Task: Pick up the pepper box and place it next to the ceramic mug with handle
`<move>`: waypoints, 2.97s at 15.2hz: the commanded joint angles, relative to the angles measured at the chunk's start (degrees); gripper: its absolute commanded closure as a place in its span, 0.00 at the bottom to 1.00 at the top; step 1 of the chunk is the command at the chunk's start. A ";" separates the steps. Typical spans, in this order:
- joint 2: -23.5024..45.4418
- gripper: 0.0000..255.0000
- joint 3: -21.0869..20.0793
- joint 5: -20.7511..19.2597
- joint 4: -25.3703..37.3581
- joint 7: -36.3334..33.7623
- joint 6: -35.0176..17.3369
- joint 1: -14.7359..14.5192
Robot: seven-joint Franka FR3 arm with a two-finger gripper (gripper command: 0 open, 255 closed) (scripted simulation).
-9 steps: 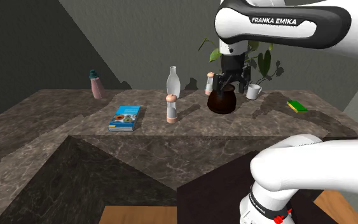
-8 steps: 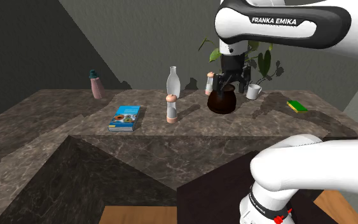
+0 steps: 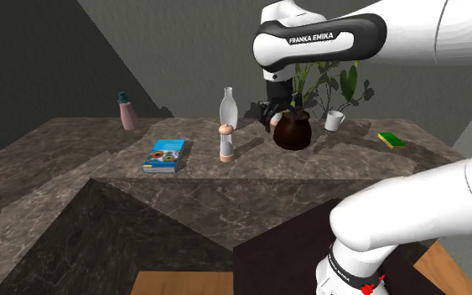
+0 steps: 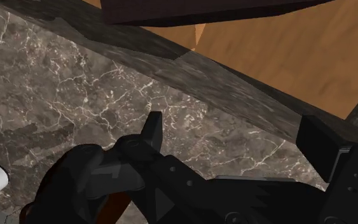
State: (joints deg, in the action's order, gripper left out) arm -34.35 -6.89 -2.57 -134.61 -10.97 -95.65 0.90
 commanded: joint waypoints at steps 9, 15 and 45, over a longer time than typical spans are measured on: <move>21.16 0.00 -4.16 -2.93 11.26 -6.65 -11.35 0.80; 34.35 0.00 -5.74 -6.74 21.54 -10.94 -14.61 0.67; 52.61 1.00 -5.41 -12.85 34.74 -15.79 -19.83 -0.91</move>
State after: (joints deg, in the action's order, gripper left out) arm 18.24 -12.29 -15.43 -99.86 -26.76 -115.47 0.01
